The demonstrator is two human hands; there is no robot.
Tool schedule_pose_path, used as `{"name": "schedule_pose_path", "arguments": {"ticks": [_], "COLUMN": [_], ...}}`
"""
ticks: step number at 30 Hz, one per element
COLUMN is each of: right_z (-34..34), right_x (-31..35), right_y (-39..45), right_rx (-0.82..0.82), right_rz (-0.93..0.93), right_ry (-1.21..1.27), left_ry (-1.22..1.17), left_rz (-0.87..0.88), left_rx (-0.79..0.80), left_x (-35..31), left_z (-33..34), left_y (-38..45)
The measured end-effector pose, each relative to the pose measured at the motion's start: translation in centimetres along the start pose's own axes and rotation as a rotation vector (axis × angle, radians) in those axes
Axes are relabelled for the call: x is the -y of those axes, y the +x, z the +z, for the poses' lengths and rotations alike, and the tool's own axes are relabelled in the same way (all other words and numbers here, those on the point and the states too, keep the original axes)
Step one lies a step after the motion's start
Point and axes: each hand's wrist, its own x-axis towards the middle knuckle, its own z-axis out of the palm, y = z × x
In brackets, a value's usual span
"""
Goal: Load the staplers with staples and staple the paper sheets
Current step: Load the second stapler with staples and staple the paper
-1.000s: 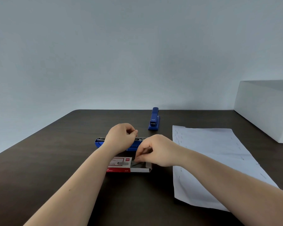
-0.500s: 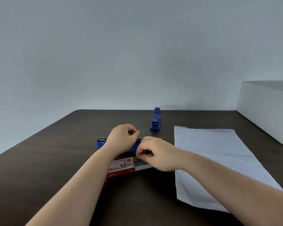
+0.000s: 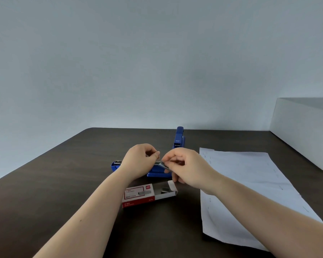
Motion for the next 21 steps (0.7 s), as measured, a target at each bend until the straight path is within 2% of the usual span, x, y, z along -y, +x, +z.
{"name": "schedule_pose_path", "arguments": {"ticks": [5,12,17,21], "right_z": [-1.6,-1.9,-2.0,-2.6], "right_x": [-0.3,-0.2,-0.4,-0.9], "right_y": [0.2,0.4,0.9,1.4], "right_rx": [-0.113,-0.158,-0.131,-0.122], "right_rz": [0.138,0.107,0.118,0.098], "right_ry": [0.247,0.201,0.202,0.006], "left_ry": [-0.454,-0.636,-0.587,-0.323], "left_rz": [-0.100,-0.122,-0.062,-0.013], "left_rx": [0.092,0.169,0.151,0.057], "left_x": [-0.8,-1.3,-1.1,-0.3], "left_z": [-0.6,0.0,0.0,-0.2], "left_y": [-0.3,-0.8,-0.9,-0.5]}}
